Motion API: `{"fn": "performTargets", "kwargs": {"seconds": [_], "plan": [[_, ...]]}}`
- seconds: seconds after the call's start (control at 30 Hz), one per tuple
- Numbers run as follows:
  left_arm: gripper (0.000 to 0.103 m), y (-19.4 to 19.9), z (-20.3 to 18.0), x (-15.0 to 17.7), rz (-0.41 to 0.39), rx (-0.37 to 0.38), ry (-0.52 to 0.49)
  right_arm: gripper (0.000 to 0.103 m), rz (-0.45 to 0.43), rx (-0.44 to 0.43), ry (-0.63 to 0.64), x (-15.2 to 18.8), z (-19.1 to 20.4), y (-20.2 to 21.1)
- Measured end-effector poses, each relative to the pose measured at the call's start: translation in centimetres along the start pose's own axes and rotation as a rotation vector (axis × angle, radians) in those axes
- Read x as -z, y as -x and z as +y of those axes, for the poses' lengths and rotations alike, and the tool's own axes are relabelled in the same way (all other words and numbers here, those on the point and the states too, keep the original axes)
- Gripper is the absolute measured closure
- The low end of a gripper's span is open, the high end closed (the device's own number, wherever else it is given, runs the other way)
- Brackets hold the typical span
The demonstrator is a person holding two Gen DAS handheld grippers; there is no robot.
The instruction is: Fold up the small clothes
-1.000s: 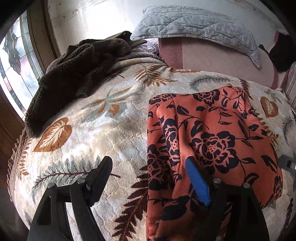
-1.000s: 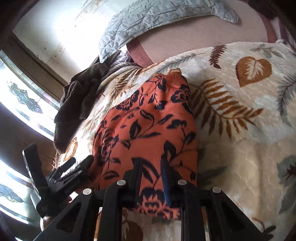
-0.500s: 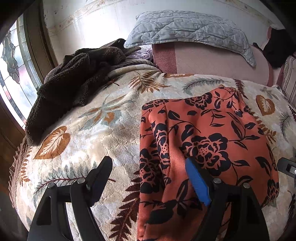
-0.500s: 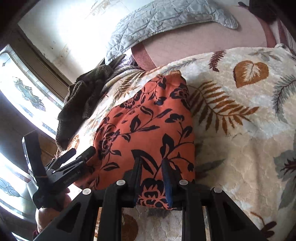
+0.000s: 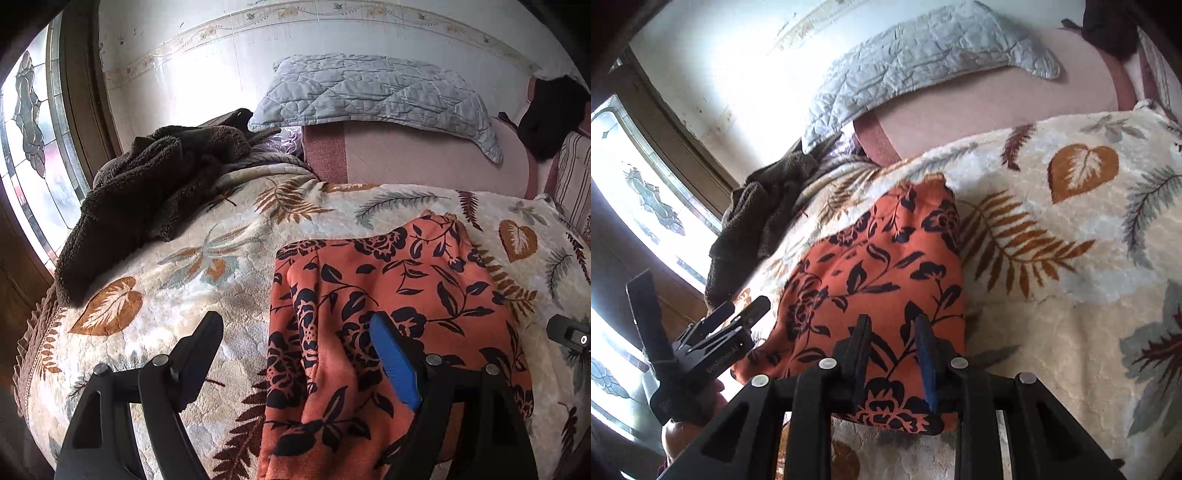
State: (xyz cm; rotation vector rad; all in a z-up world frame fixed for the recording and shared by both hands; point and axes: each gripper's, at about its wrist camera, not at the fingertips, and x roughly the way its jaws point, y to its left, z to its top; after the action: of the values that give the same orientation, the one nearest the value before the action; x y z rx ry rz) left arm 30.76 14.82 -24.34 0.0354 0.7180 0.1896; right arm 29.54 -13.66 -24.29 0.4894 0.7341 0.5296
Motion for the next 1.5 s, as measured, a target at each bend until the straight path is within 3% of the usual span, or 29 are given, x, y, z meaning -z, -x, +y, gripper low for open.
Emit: {"fn": "performTargets", "kwargs": {"seconds": [0.03,0.07,0.1,0.43,1.5], "plan": [[0.021,0.3,-0.1,-0.1,-0.012,-0.004,0.002,0.056,-0.028,0.005,-0.006,-0.2,-0.2,0.6],[0.02,0.5,-0.2,-0.2,-0.021,-0.005,0.002,0.028,-0.055,0.011,-0.018,-0.3,-0.4,1.1],[0.02,0.8,-0.3,-0.3,-0.031,-0.002,0.004,0.023,-0.089,0.015,-0.028,-0.4,-0.6,1.7],[0.011,1.9,-1.2,-0.7,-0.084,-0.03,-0.001,0.023,-0.151,0.029,-0.05,-1.2,-1.6,3.3],[0.011,1.8,-1.4,-0.7,-0.072,-0.023,-0.005,0.023,-0.142,-0.018,-0.042,-1.1,-0.3,2.5]]}}
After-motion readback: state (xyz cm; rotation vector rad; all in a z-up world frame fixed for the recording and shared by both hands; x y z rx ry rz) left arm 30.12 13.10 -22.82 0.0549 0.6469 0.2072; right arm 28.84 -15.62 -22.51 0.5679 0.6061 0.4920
